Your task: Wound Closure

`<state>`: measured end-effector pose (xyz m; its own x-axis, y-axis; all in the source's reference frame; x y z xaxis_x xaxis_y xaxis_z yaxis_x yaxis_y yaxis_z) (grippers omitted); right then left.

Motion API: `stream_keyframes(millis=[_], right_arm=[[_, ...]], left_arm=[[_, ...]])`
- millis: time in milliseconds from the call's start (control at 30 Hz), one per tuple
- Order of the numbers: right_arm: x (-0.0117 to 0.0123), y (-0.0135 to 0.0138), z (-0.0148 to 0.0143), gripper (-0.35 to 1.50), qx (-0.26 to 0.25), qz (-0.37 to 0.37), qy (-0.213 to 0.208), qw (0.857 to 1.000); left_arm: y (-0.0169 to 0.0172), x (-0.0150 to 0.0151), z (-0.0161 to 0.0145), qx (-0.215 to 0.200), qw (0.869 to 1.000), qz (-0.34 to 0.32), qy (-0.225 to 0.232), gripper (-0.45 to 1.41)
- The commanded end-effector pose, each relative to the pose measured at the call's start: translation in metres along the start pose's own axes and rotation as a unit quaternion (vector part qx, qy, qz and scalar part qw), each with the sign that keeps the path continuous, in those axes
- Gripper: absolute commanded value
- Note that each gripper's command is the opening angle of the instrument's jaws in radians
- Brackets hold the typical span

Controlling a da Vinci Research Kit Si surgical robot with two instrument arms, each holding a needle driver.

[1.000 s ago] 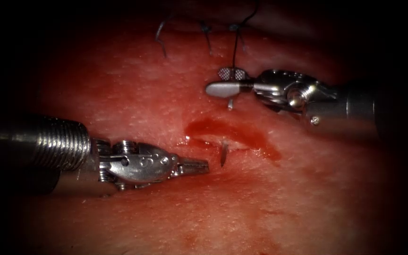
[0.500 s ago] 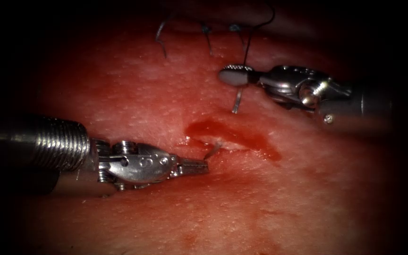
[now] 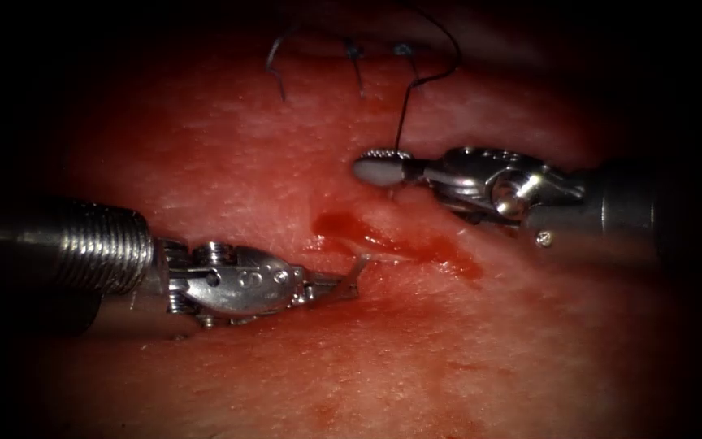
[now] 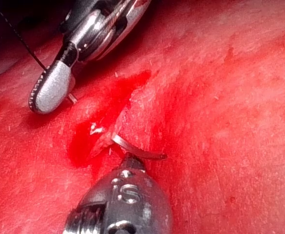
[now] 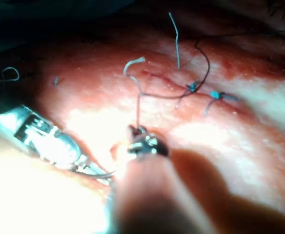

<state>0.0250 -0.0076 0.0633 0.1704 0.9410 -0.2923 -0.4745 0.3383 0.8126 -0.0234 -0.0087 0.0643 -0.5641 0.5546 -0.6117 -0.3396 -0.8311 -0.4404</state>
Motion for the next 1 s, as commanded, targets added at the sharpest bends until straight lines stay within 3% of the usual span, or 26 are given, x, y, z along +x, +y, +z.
stream_keyframes(millis=[33, 100, 133, 167, 233, 267, 433, 533, 667, 800, 1000], right_arm=[[0.0004, 0.0004, 0.0006, -0.35, 0.004, -0.001, 0.009, 1.000], [0.0008, 0.0009, 0.0004, -0.35, 0.014, -0.006, 0.026, 1.000], [0.0012, 0.0014, 0.0002, 0.27, 0.023, -0.012, 0.039, 0.999], [0.0015, 0.0018, 0.0000, 0.64, 0.029, -0.021, 0.051, 0.998], [0.0021, 0.0029, -0.0006, 1.13, 0.042, -0.036, 0.071, 0.996], [0.0024, 0.0034, -0.0009, 1.19, 0.048, -0.039, 0.079, 0.995], [0.0031, 0.0058, -0.0035, 1.23, 0.071, -0.045, 0.107, 0.991], [0.0033, 0.0068, -0.0047, 1.18, 0.071, -0.048, 0.119, 0.989], [0.0033, 0.0073, -0.0053, 1.09, 0.075, -0.054, 0.125, 0.988], [0.0031, 0.0071, -0.0047, 1.06, 0.073, -0.057, 0.126, 0.988], [0.0025, 0.0072, -0.0041, 1.03, 0.072, -0.061, 0.128, 0.987]], left_arm=[[0.0000, 0.0000, 0.0006, -0.001, 1.000, -0.003, 0.000, -0.25], [-0.0001, -0.0001, 0.0003, -0.002, 1.000, 0.001, 0.000, -0.25], [-0.0002, -0.0001, 0.0001, -0.003, 1.000, 0.004, 0.001, -0.25], [-0.0003, -0.0001, -0.0001, -0.004, 1.000, 0.007, 0.001, -0.25], [-0.0005, -0.0001, -0.0007, -0.006, 1.000, 0.024, 0.002, -0.20], [-0.0007, 0.0000, -0.0010, -0.007, 0.999, 0.041, 0.003, -0.16], [-0.0018, 0.0009, -0.0020, -0.020, 0.993, 0.106, 0.058, -0.03], [-0.0021, 0.0013, -0.0020, -0.025, 0.981, 0.170, 0.093, 0.05], [-0.0021, 0.0018, -0.0011, -0.035, 0.961, 0.233, 0.148, 0.37], [-0.0022, 0.0025, 0.0003, -0.034, 0.949, 0.263, 0.169, 0.61], [-0.0030, 0.0036, 0.0023, -0.032, 0.940, 0.279, 0.193, 0.62]])
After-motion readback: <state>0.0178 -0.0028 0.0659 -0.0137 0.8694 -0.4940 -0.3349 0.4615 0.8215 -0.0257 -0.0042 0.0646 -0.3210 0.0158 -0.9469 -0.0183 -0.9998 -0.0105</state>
